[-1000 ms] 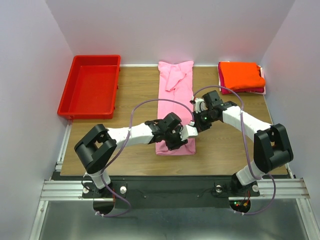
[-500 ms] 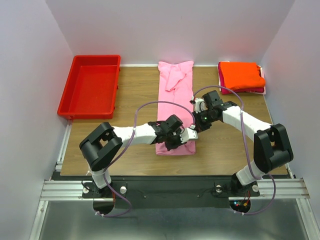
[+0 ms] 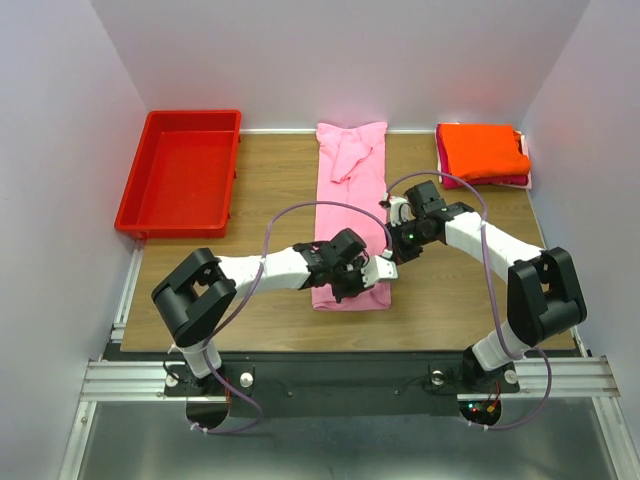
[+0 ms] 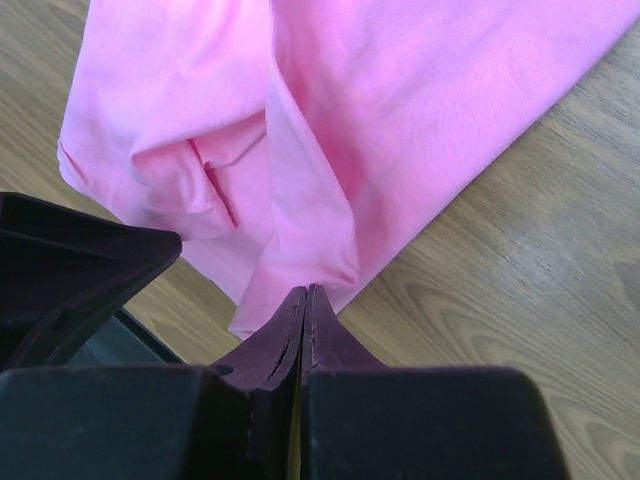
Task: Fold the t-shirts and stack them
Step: Fold the tshirt
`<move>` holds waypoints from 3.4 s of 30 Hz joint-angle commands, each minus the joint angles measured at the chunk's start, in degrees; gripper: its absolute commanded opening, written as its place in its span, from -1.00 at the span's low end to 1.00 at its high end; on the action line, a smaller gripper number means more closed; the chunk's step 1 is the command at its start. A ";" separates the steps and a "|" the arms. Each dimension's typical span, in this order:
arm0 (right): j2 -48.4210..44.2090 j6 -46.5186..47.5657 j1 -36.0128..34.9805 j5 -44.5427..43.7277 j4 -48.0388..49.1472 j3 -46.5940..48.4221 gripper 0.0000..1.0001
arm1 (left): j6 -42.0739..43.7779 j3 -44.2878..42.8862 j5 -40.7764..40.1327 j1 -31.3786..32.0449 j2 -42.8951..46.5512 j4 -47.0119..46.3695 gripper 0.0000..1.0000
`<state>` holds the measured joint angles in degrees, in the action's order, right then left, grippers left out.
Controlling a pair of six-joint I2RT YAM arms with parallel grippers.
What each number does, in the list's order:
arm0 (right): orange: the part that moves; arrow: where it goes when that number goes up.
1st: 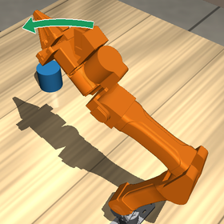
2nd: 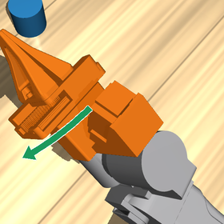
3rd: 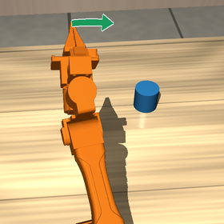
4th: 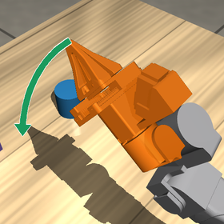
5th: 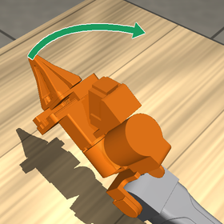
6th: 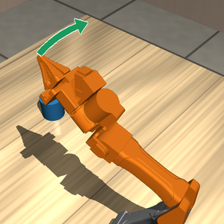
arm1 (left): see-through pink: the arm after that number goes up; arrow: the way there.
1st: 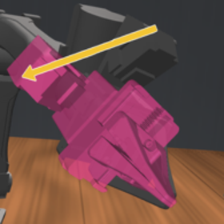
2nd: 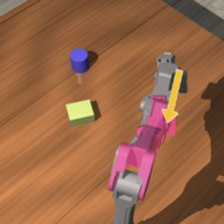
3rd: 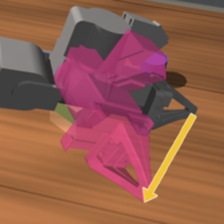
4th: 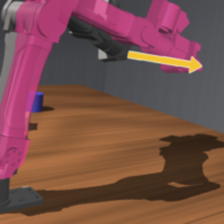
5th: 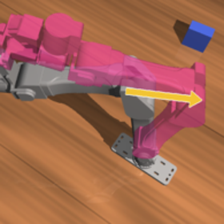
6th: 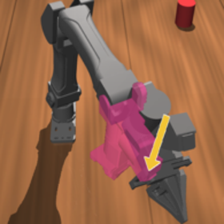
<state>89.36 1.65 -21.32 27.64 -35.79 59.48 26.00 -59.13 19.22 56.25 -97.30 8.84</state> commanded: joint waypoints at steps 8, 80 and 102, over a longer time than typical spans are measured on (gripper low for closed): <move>-0.06 -0.16 0.49 1.28 0.11 1.33 -0.99 | 3.17 -1.33 6.00 1.14 4.66 1.88 -1.00; -22.04 51.95 -11.55 1.46 9.06 -21.41 -0.06 | 35.51 19.32 13.56 -11.25 22.33 3.03 0.16; -15.18 57.24 -14.01 -3.64 17.69 -28.72 -0.73 | 37.28 19.58 11.80 -8.08 13.28 2.58 -0.34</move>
<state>73.17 58.35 -34.65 26.68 -19.57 31.42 62.13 -39.33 30.70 47.90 -83.61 10.02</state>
